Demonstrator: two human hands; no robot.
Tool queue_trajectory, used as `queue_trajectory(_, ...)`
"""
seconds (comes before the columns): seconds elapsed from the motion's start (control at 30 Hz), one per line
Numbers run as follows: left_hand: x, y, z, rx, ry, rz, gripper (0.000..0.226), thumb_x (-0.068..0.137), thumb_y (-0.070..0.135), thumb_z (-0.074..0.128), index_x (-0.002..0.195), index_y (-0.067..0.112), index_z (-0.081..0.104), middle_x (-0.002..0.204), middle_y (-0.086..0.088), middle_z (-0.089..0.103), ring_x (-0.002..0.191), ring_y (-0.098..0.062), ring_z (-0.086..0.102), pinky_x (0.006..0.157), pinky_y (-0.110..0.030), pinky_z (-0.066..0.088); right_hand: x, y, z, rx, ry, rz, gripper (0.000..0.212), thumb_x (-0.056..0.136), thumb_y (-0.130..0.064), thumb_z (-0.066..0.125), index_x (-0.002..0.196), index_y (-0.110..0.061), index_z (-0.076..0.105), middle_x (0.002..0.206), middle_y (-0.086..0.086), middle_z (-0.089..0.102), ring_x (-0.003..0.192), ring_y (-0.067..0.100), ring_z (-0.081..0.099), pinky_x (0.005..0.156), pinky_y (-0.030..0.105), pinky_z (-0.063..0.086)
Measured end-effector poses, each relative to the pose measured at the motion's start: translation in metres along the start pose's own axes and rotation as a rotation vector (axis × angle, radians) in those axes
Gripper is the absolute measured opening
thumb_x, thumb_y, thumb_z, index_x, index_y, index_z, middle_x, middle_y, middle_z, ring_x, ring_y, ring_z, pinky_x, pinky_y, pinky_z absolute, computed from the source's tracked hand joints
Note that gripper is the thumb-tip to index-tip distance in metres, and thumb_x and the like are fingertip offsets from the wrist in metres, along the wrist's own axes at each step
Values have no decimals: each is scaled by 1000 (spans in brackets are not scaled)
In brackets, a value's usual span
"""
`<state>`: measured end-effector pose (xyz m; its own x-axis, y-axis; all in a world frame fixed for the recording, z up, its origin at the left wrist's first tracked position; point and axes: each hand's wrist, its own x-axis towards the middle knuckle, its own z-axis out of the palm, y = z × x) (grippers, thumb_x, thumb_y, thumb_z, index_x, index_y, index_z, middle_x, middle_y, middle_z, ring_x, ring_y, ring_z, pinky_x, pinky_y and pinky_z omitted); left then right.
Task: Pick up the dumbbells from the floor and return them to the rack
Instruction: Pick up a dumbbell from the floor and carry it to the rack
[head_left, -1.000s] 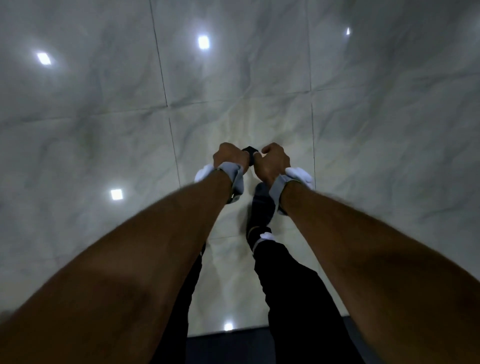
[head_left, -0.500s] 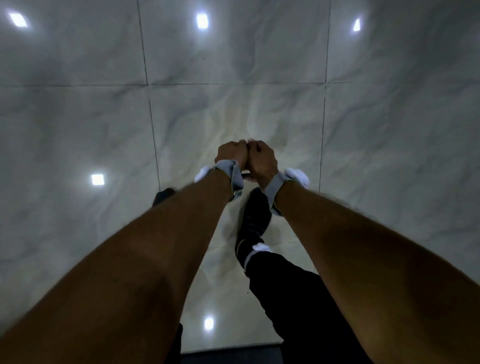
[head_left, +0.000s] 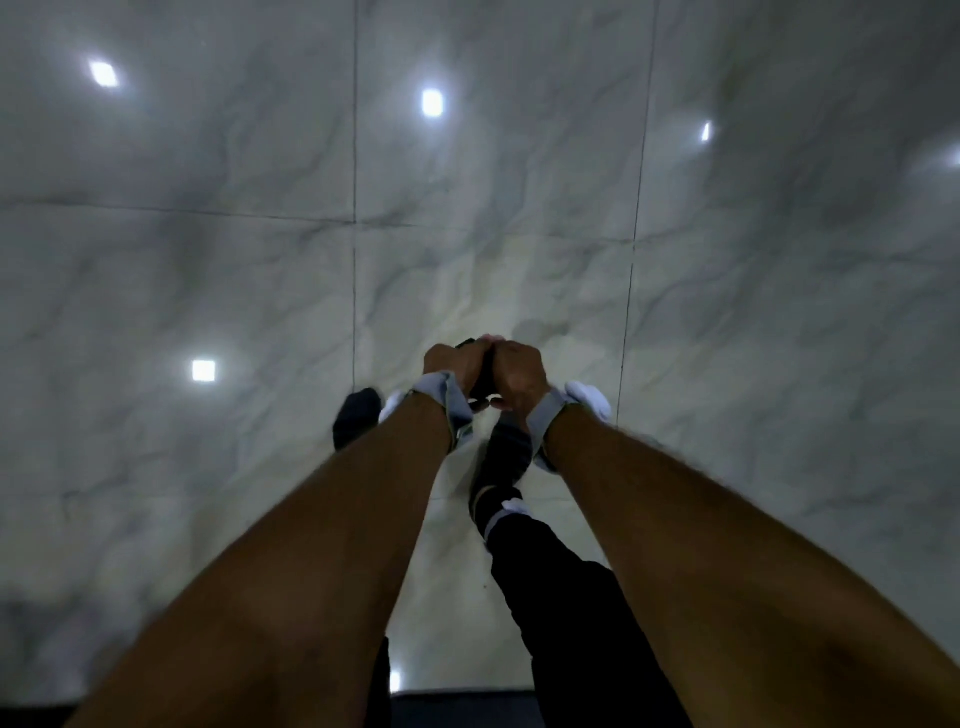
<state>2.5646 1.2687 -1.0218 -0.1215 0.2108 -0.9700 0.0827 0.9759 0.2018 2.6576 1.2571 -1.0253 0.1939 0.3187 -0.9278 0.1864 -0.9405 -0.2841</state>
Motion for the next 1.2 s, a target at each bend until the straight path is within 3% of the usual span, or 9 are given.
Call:
queue_trajectory(0.23,-178,20,-73,-95,127,75,43,70,39,82,89,3,67,89,-21,71,77,-37,72,64,-57,61,-177,-61,-1,-64,-7,-34,45,101,-45,52,102,-3,67,110,20,69,96,39,68,81,53,61)
queue_trajectory(0.33,-223,21,-84,-163,194,155,52,62,49,87,83,7,66,80,-16,72,71,-32,73,60,-48,62,-200,-71,-2,31,-19,64,48,93,-46,65,105,-1,68,108,19,72,93,34,69,74,45,63)
queue_trajectory(0.43,-308,20,-127,-300,186,247,32,78,24,84,88,1,65,77,-22,70,59,-30,69,49,-31,54,-265,-97,12,154,-141,46,46,90,-47,71,108,-6,65,98,9,68,85,23,65,60,31,52)
queue_trajectory(0.63,-385,1,-202,-369,157,407,21,76,7,75,92,-6,70,72,-19,69,58,-26,65,58,-31,54,-347,-144,65,136,-256,-14,20,95,-25,71,92,-6,63,74,6,65,52,15,64,44,21,48)
queue_trajectory(0.83,-419,-7,-284,-142,47,520,12,76,-3,69,69,-1,58,59,-12,52,53,-20,48,56,-33,42,-411,-177,120,26,-405,-28,13,99,-16,64,90,-8,58,81,13,68,66,22,67,50,29,56)
queue_trajectory(0.93,-427,-9,-322,50,110,453,46,60,14,83,92,3,51,75,-9,58,66,-21,55,60,-38,47,-437,-192,142,-63,-457,-69,9,99,-10,61,93,-5,57,90,16,67,69,28,68,50,35,60)
queue_trajectory(1.03,-442,-3,-369,225,241,404,82,69,31,91,122,4,35,103,-4,56,97,-24,58,75,-35,49,-472,-213,186,-135,-474,-159,8,96,-6,64,91,-2,59,83,14,64,57,27,68,45,34,57)
queue_trajectory(1.1,-447,4,-395,352,344,396,78,75,38,86,130,7,40,118,-10,60,107,-29,60,79,-35,51,-493,-228,215,-182,-466,-224,15,93,-8,68,82,-5,58,71,10,62,48,21,64,46,31,56)
queue_trajectory(1.2,-457,12,-435,428,585,406,39,87,28,64,120,13,52,118,-12,63,103,-33,63,79,-36,50,-517,-251,256,-157,-497,-238,19,94,-11,69,79,-9,58,69,7,62,52,16,60,48,27,54)
